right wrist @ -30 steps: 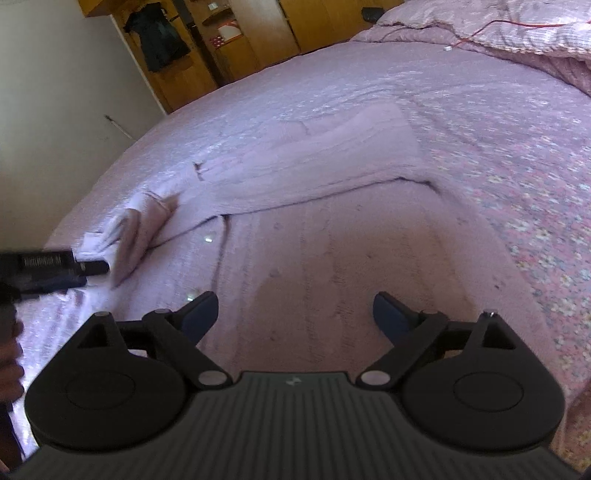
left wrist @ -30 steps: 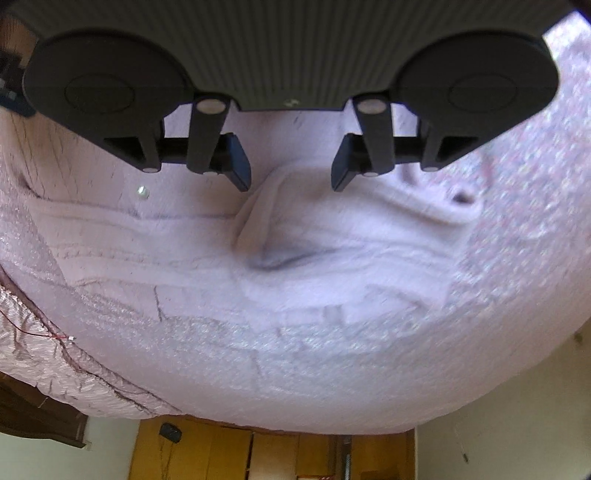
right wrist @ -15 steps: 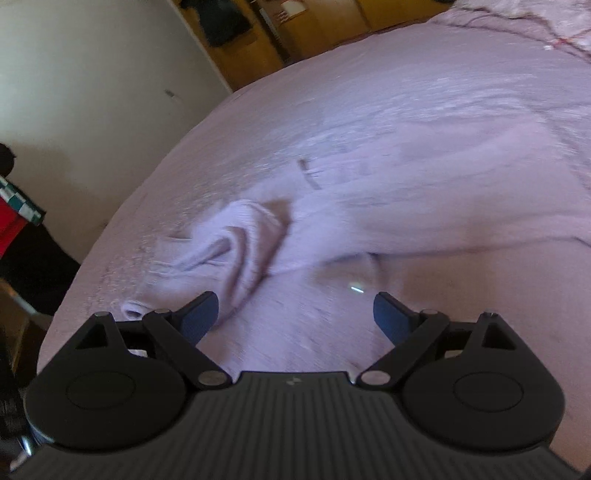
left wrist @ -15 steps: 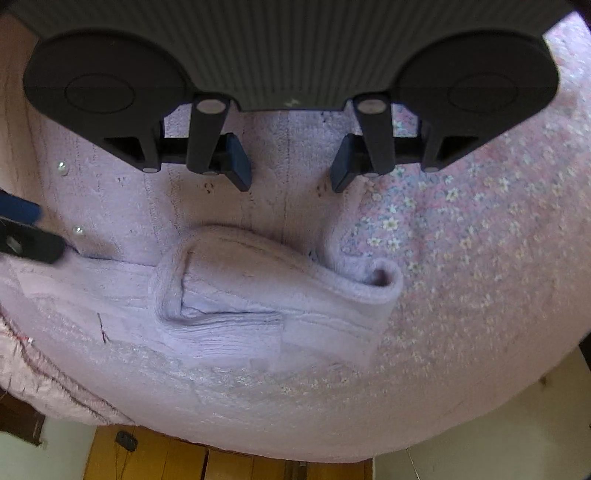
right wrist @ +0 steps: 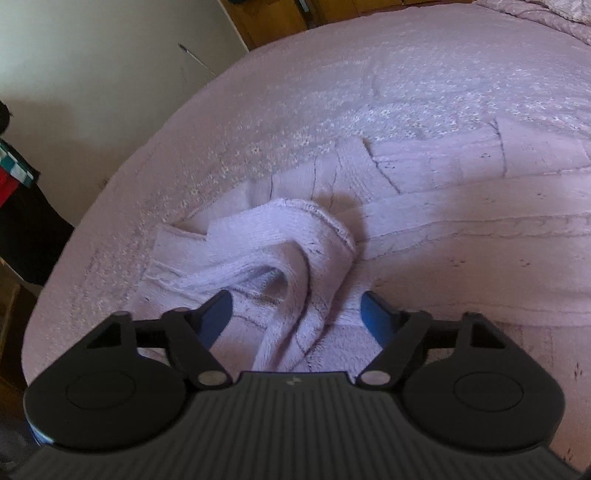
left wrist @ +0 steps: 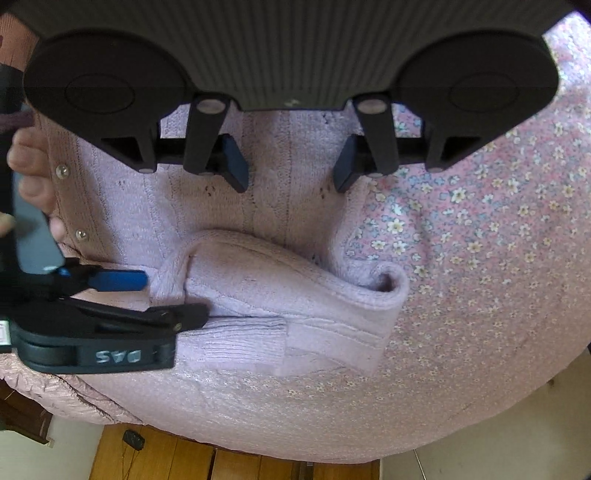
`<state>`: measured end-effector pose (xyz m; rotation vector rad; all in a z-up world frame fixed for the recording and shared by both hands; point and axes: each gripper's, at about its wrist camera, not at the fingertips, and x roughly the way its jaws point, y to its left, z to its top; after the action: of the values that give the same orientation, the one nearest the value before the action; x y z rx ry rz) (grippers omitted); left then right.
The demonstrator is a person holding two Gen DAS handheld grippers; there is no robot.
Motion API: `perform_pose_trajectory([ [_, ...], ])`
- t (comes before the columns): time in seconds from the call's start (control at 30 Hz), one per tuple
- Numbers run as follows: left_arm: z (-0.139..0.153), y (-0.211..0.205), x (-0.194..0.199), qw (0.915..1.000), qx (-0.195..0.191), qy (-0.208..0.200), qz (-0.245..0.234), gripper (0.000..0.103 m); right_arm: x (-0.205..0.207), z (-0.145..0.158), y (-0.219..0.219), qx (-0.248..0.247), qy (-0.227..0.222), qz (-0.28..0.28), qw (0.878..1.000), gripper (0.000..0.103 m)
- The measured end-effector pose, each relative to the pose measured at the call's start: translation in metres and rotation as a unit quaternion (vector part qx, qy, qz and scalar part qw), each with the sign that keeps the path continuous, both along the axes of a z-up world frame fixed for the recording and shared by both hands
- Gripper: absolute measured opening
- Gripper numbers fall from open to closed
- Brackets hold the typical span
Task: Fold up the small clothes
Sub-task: 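Grasp the folded sleeve cuff with the right tool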
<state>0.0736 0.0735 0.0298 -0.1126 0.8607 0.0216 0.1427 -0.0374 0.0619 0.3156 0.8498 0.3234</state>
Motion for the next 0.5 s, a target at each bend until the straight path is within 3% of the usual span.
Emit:
perform_pose_trajectory([
  [0.1, 0.001, 0.001, -0.002, 1.0, -0.002, -0.001, -0.001, 0.054, 0.006, -0.002, 0.007, -0.019, 0.002, -0.002, 1.0, 0.057],
  [0.17, 0.001, 0.001, -0.003, 1.0, -0.003, -0.002, -0.001, 0.054, 0.007, -0.003, 0.008, -0.026, 0.005, -0.001, 1.0, 0.031],
  [0.23, 0.002, 0.0, -0.003, 1.0, -0.004, -0.002, 0.001, 0.054, 0.007, -0.001, 0.008, -0.037, 0.005, -0.004, 0.999, 0.02],
  [0.33, 0.003, -0.001, -0.004, 1.0, -0.004, -0.002, 0.002, 0.054, 0.004, 0.006, 0.008, -0.049, -0.02, 0.003, 0.999, 0.017],
  [0.5, 0.003, -0.001, -0.004, 1.0, -0.005, -0.001, 0.002, 0.054, -0.008, 0.04, 0.008, -0.09, -0.106, 0.018, 0.99, 0.016],
])
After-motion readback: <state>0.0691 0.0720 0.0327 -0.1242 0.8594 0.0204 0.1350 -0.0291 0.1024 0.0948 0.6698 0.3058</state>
